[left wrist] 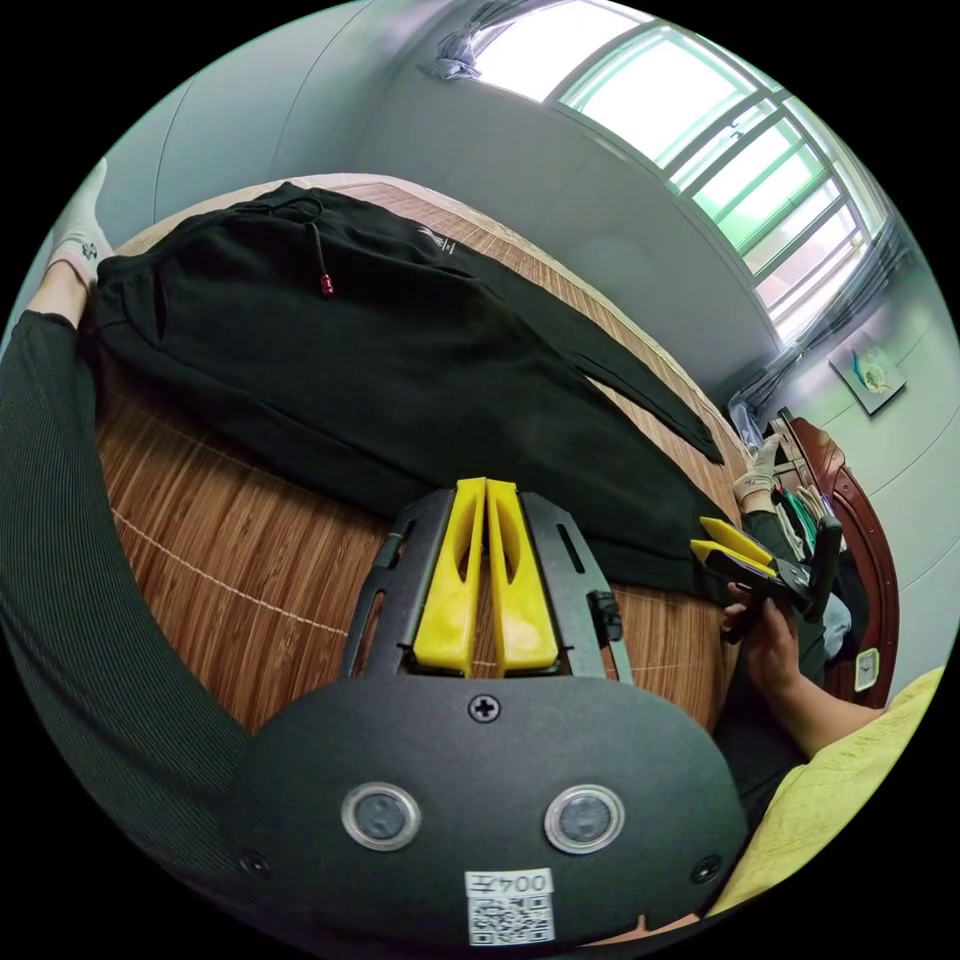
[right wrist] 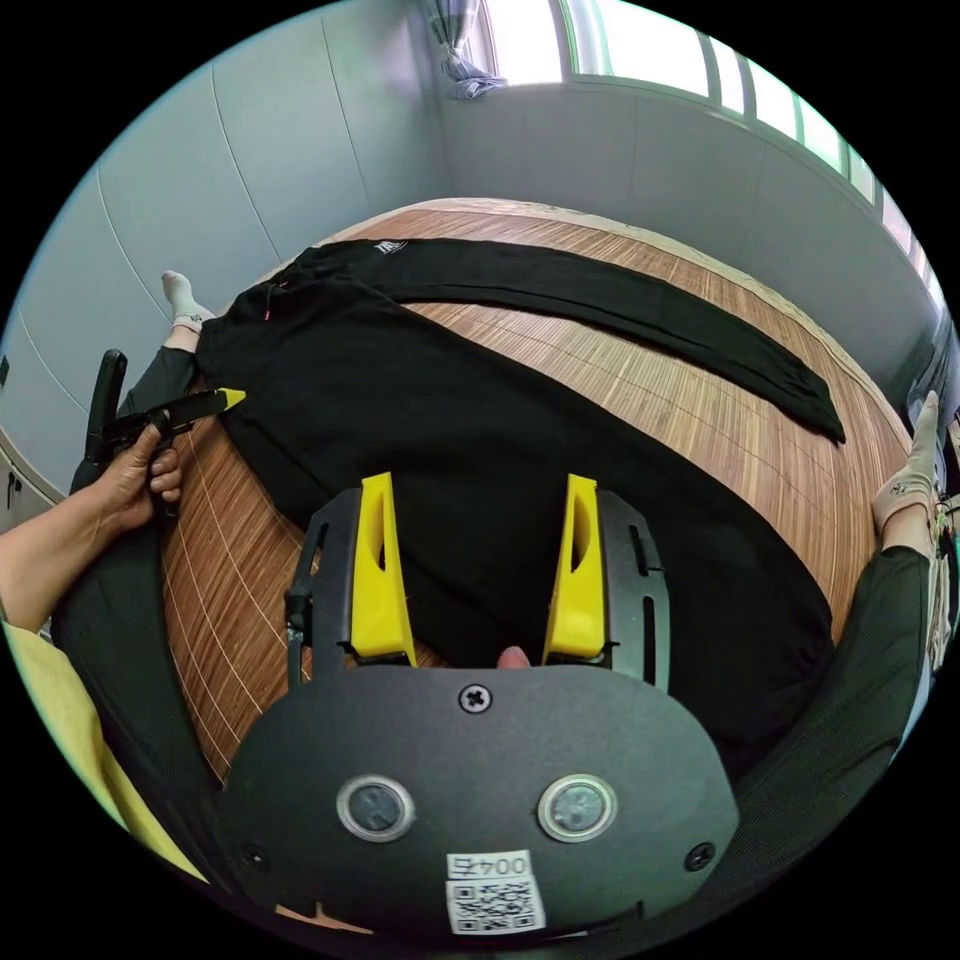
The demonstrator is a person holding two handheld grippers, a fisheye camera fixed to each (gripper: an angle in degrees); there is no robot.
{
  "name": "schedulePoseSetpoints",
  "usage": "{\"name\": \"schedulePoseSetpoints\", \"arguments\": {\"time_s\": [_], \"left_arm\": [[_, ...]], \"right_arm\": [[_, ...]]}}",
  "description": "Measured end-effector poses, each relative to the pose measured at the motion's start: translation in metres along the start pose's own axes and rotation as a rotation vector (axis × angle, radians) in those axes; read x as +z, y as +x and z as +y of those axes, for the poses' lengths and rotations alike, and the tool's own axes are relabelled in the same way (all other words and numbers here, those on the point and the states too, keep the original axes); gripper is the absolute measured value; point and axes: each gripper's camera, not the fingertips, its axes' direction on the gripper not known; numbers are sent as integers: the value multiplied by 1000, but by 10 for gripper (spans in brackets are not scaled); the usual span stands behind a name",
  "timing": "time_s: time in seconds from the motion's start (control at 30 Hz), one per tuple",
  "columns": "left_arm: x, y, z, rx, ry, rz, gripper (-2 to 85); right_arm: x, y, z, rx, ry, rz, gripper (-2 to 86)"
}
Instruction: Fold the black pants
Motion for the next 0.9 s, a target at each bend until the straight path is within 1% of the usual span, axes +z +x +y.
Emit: {"name": "schedulePoseSetpoints", "arguments": {"time_s": [0.1, 0.27, 0.4, 0.53, 0.57, 0.63, 0.7, 0.77, 0.83, 0.9], "left_arm": [[-2, -3, -6, 2, 1, -3, 1], [-4, -9, -17, 0, 2, 2, 2], [-6, -14, -25, -12, 7, 10, 3], [-16, 0, -44, 60, -4, -92, 8], [-22, 3, -51, 84, 28, -120, 11], [-30, 0, -67, 76, 81, -152, 19], [-31, -10, -86, 47, 90, -167, 37], [-19, -25, -109, 21, 17, -211, 72], [-4, -35, -119, 29, -76, -266, 77], [-5, -36, -124, 65, -59, -303, 77]], "right_arm": [[1, 3, -3, -4, -7, -15, 229], [6, -6, -5, -28, -19, 44, 229], [8, -5, -7, -23, -16, 36, 229], [9, -2, -10, -21, -23, 25, 229], [10, -2, -11, -22, -21, 25, 229], [12, -2, -11, -23, -15, 26, 229], [14, -2, -13, -24, -19, 29, 229], [17, -2, -16, -26, -20, 34, 229], [20, -2, -18, -27, -20, 37, 229], [22, -2, -20, -26, -19, 37, 228]]}}
